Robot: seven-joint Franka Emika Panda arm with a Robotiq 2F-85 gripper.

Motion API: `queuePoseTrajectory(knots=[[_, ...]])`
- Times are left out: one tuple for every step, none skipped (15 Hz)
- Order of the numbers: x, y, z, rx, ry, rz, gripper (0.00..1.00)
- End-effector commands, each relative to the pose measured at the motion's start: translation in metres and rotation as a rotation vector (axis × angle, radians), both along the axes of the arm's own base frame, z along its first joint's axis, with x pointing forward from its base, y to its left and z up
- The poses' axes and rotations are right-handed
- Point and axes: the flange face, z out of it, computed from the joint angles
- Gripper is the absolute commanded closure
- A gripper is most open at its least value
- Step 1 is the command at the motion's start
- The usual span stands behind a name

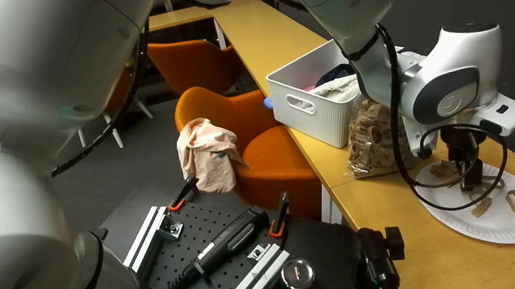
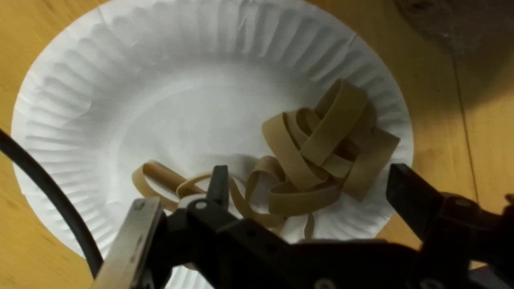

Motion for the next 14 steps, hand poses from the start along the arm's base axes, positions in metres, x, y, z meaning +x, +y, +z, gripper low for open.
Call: queuePoseTrajectory(knots=[[0.006,-0.009,-0.009,-0.022,-0.020,-0.023,0.00],[0.007,-0.010,-0.011,-0.022,-0.020,-0.025,0.00],[0.007,-0.010,-0.013,-0.025,-0.021,-0.026,0.00],[0.007,-0.011,-0.013,-0.026,-0.022,-0.030,0.25],[0.007,-0.011,-0.011,-0.027,-0.025,-0.032,0.28],[0.008,-0.011,-0.009,-0.028,-0.028,-0.032,0.35],[0.008,-0.011,-0.007,-0.027,-0.033,-0.034,0.44],[0.009,-0.012,-0.005,-0.029,-0.037,-0.035,0.51],[0.010,-0.012,-0.004,-0.029,-0.040,-0.036,0.58],[0.010,-0.012,-0.002,-0.030,-0.044,-0.037,0.66],[0.011,-0.012,0.000,-0.029,-0.048,-0.039,0.73],[0.012,-0.011,0.002,-0.027,-0.052,-0.039,0.82],[0.013,-0.011,0.003,-0.026,-0.055,-0.039,0.88],[0.014,-0.009,0.004,-0.023,-0.059,-0.039,0.95]])
